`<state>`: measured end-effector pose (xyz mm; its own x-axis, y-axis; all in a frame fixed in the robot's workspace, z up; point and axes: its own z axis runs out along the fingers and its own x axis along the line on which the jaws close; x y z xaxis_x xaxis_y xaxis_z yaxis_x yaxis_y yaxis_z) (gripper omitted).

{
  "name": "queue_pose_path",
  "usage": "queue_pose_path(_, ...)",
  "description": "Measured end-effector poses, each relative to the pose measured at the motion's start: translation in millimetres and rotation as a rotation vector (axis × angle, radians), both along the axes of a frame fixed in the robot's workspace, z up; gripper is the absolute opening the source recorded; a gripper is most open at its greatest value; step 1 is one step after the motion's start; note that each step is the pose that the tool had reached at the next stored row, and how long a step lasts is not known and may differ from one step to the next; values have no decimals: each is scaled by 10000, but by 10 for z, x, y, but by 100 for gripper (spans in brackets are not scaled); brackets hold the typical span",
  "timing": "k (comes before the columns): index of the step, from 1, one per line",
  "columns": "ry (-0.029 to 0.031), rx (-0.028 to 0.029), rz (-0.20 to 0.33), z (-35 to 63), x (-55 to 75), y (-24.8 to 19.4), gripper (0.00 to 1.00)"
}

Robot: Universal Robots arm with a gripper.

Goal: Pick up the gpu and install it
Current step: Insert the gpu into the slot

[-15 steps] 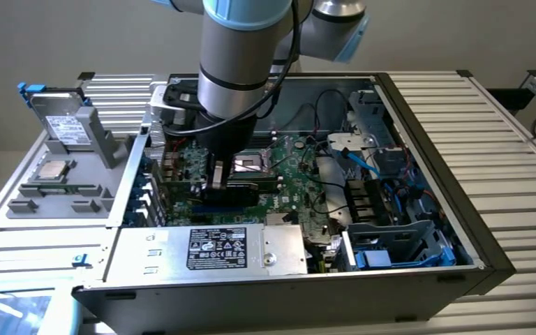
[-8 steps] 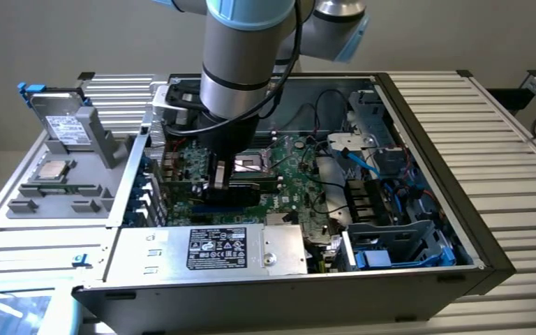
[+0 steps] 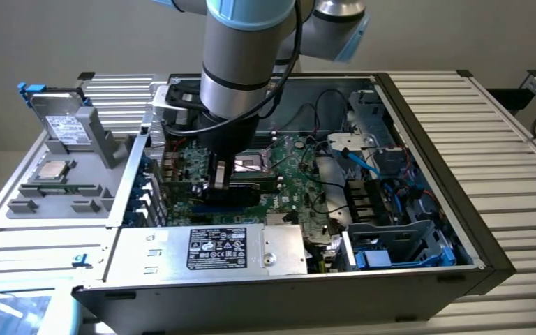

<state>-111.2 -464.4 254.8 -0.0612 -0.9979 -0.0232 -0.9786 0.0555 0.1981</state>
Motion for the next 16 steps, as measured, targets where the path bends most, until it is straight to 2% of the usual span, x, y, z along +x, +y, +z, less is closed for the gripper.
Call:
queue_pose_path(4,0,2,148,-1,0,0,28)
queue_pose_path(16,0,1,156,-6,-4,0,28)
